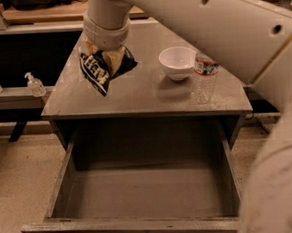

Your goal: Pick blue chip bag from top drawer and place on counter

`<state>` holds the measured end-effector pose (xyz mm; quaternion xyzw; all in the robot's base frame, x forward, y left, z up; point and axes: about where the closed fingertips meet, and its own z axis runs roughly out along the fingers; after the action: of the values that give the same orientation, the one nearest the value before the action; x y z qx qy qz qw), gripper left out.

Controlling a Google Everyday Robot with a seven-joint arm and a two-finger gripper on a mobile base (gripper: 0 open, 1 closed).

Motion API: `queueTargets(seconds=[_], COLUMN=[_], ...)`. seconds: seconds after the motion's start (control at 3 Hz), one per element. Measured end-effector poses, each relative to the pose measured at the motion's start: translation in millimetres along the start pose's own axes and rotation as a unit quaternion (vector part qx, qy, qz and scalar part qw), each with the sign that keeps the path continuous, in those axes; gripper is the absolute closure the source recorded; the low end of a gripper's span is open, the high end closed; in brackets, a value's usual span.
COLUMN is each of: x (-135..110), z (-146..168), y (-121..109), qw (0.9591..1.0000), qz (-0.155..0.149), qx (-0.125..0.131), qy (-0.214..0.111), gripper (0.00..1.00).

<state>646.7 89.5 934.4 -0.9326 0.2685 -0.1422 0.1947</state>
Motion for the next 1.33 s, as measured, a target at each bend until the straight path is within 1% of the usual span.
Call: queueTargets(seconds=[0.33,0.67,1.0,1.33], x=[27,48,58,55], z=[23,40,54,69], y=[-24,-33,-33,-30], qw=[0.9994,0.9979,0.9975,0.9974], qz=[-0.003,0.013,0.036,0.062], qx=[0.012,0.027,0.038,0.037], qy=[0.032,0.057,0.048,0.006], gripper=[0.85,0.62,0.39,0.16])
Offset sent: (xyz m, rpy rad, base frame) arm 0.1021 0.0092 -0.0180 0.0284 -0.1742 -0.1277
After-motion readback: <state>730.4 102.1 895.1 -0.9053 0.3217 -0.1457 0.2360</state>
